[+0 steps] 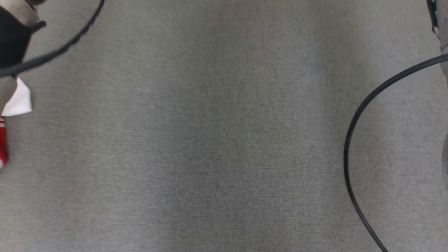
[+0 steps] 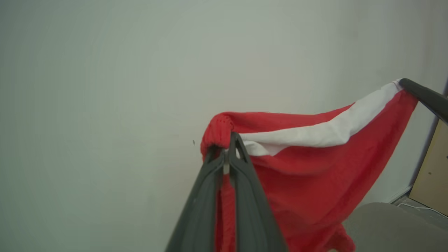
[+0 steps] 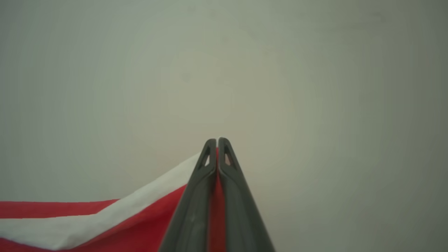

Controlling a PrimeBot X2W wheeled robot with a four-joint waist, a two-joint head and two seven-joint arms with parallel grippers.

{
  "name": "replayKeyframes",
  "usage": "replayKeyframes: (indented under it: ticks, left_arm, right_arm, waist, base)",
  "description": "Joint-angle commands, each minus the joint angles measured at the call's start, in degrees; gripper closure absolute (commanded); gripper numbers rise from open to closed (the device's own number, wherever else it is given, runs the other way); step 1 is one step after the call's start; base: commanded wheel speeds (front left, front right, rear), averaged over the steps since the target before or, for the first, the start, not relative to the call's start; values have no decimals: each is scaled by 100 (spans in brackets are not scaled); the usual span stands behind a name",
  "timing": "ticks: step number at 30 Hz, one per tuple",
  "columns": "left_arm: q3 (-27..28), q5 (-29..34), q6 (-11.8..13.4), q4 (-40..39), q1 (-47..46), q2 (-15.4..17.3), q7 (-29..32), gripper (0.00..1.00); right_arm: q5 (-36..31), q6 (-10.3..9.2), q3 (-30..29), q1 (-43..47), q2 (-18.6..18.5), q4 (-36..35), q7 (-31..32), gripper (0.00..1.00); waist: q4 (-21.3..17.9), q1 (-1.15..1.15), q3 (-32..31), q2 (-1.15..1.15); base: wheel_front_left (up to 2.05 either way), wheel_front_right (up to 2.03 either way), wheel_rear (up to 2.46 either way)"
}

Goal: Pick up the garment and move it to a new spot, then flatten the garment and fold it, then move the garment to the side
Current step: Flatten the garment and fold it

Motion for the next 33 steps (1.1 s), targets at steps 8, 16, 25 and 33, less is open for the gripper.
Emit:
replayKeyframes:
  ticks: [8, 16, 25, 33]
  left_arm:
    - [-842, -1530, 2, -963, 1311, 433, 69, 100]
    - [-1246, -3028, 2, -2146, 2731, 1007, 137, 100]
    - [-1336, -3918, 2, -2695, 4676, 994, 265, 100]
    - [-1320, -3719, 2, -2524, 5872, 707, 70, 100]
  right_arm:
    - [1086, 0, 774, 1424, -404, -619, -2, 100]
    - [2439, 0, 1534, 3367, -1152, -1524, -2, 100]
    - [3319, 0, 2026, 5338, -1439, -2138, -2, 100]
    - [3312, 0, 2172, 6466, -1439, -2268, -2, 100]
  waist:
    - [-396, -3, 528, -1]
    - [-453, -3, 119, -1]
    - [-225, -3, -830, -1]
    - [-92, -3, -1651, -1]
  base:
    - [0, 0, 0]
    - [0, 0, 0]
    - [0, 0, 0]
    - [0, 0, 0]
